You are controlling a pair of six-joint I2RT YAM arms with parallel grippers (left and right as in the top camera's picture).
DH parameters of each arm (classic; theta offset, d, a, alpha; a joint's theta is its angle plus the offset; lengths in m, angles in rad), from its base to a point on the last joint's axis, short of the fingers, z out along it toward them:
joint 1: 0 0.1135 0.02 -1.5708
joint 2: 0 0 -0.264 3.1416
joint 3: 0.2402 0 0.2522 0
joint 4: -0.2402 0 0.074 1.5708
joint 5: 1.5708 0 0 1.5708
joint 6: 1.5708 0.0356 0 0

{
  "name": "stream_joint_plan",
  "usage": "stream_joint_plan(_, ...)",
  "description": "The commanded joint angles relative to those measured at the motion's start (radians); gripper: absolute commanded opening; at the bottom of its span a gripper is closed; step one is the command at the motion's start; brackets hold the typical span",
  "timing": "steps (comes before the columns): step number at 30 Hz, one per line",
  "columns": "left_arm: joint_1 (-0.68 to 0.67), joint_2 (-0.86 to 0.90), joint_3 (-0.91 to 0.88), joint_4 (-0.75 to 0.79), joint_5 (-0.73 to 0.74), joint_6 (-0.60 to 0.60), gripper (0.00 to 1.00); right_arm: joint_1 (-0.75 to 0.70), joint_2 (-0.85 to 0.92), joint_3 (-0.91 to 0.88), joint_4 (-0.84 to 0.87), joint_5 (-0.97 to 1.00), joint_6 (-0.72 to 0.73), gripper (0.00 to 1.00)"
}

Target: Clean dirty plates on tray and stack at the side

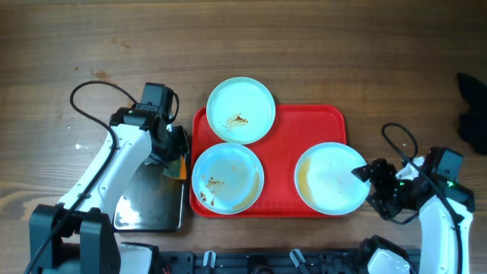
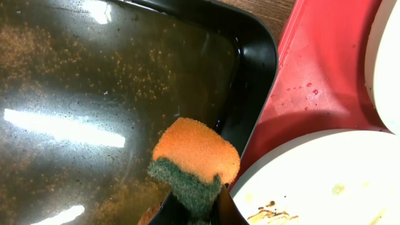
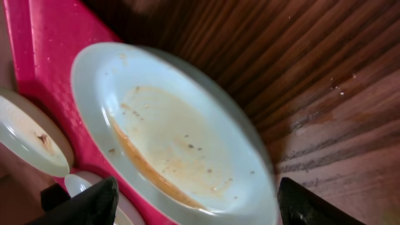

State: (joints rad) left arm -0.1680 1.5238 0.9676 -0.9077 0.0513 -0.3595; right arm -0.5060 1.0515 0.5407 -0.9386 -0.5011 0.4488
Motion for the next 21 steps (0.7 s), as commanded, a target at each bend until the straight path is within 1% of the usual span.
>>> stream_joint_plan(1,-0.004,-0.015,-0.005,0.003,0.012,0.016,0.06,-0.006,-0.002,-0.055,0.038,-0.032,0.042,0.83)
stream_joint_plan(6,-0.004,-0.015,-0.005,0.003,0.012,0.016,0.06,-0.006,-0.002,-0.115,0.097,-0.031,0.068,0.82)
stream_joint_plan(9,-0.004,-0.015,-0.005,0.003,0.012,0.016,0.07,-0.006,-0.002,-0.122,0.123,-0.025,0.076,0.77)
stream_joint_plan(12,-0.004,-0.015,-0.005,0.003,0.012,0.016,0.09,-0.006,-0.002,-0.122,0.138,-0.019,0.076,0.67)
stream_joint_plan(14,-0.004,-0.015,-0.005,0.003,0.012,0.016,0.09,-0.006,-0.002,-0.122,0.146,-0.012,0.079,0.51)
stream_joint_plan(15,-0.004,-0.015,-0.005,0.003,0.012,0.016,0.08,-0.006,-0.002,-0.122,0.157,-0.012,0.082,0.49)
stream_joint_plan(17,-0.004,-0.015,-0.005,0.003,0.012,0.016,0.09,-0.006,-0.002,-0.122,0.166,-0.012,0.087,0.50)
stream_joint_plan(21,-0.004,-0.015,-0.005,0.003,0.012,0.016,0.09,-0.006,-0.002,-0.124,0.174,0.016,0.101,0.49)
